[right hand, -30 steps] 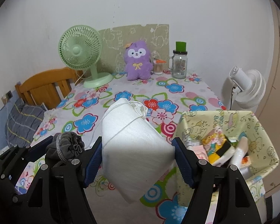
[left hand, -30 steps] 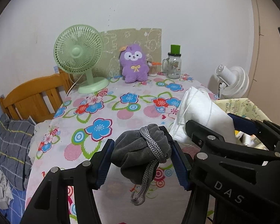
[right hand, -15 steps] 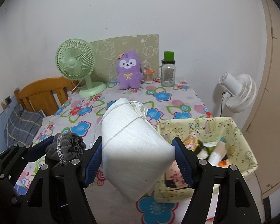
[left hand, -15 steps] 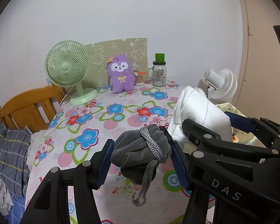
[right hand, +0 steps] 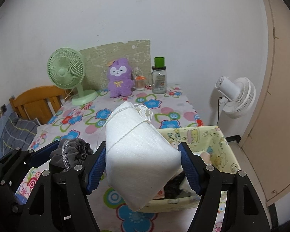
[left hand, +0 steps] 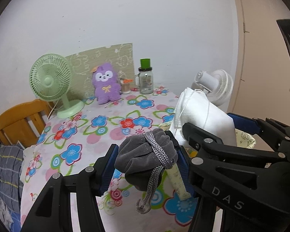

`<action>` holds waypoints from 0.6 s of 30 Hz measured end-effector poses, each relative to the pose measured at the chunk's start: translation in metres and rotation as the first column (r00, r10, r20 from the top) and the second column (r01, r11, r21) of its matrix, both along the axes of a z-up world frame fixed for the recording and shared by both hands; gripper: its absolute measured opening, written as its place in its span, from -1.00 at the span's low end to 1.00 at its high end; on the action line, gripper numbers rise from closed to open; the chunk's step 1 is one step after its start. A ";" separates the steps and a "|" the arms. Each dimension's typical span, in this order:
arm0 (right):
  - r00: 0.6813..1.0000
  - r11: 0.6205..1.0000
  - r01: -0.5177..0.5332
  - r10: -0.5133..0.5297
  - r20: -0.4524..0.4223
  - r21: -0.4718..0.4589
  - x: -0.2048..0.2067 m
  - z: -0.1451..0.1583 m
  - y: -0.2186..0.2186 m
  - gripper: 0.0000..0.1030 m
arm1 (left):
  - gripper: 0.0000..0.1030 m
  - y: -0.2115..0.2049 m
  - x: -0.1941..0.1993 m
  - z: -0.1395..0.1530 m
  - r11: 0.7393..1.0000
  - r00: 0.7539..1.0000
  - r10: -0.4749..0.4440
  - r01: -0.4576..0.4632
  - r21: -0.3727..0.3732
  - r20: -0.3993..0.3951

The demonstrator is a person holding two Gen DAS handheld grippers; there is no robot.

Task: Organize soft objects
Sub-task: 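Carry the grey pouch and white cloth over the basket and lower them inside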

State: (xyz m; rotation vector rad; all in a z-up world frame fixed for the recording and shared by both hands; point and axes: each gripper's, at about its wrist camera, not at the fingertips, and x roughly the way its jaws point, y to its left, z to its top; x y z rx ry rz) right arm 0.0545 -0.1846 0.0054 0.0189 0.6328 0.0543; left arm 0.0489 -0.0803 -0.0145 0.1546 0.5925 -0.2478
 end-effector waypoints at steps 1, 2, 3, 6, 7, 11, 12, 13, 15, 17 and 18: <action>1.000 1.000 0.005 -0.005 -0.001 0.000 0.001 0.000 -0.004 0.45 | 0.20 -0.003 0.001 0.000 1.000 1.000 -0.005 0.005 0.001 -0.001; 1.000 1.000 0.011 -0.011 -0.004 0.001 0.002 0.001 -0.007 0.45 | 0.20 -0.008 0.002 0.000 1.000 1.000 -0.014 0.014 0.002 -0.001; 1.000 1.000 0.018 -0.018 -0.004 -0.002 0.002 0.001 -0.011 0.45 | 0.20 -0.012 0.003 -0.001 1.000 1.000 -0.022 0.022 0.003 -0.003; 0.999 0.999 0.035 -0.035 0.000 -0.014 0.003 0.001 -0.021 0.45 | 0.21 -0.024 0.005 -0.001 0.999 0.999 -0.046 0.046 0.010 -0.004; 0.999 0.999 0.041 -0.041 0.001 -0.019 0.004 0.001 -0.024 0.45 | 0.21 -0.027 0.006 -0.002 0.999 0.999 -0.051 0.051 0.011 -0.005; 0.998 0.997 0.066 -0.066 0.007 -0.029 0.005 0.000 -0.038 0.45 | 0.20 -0.042 0.010 -0.003 0.997 0.997 -0.081 0.081 0.013 -0.008; 0.997 0.997 0.073 -0.073 0.005 -0.030 0.006 0.000 -0.042 0.45 | 0.20 -0.046 0.012 -0.004 0.996 0.996 -0.089 0.089 0.014 -0.010; 0.997 0.996 0.081 -0.080 0.004 -0.031 0.007 -0.001 -0.046 0.45 | 0.20 -0.049 0.014 -0.005 0.995 0.995 -0.095 0.095 0.015 -0.011; 0.996 0.995 0.092 -0.092 0.002 -0.031 0.008 -0.002 -0.053 0.45 | 0.20 -0.055 0.017 -0.006 0.994 0.994 -0.108 0.109 0.015 -0.015; 0.995 0.994 0.104 -0.104 -0.001 -0.031 0.010 -0.003 -0.060 0.45 | 0.21 -0.062 0.020 -0.008 0.992 0.992 -0.122 0.122 0.015 -0.019; 0.994 0.994 0.109 -0.110 -0.002 -0.031 0.011 -0.004 -0.064 0.45 | 0.21 -0.065 0.022 -0.009 0.992 0.992 -0.127 0.128 0.014 -0.021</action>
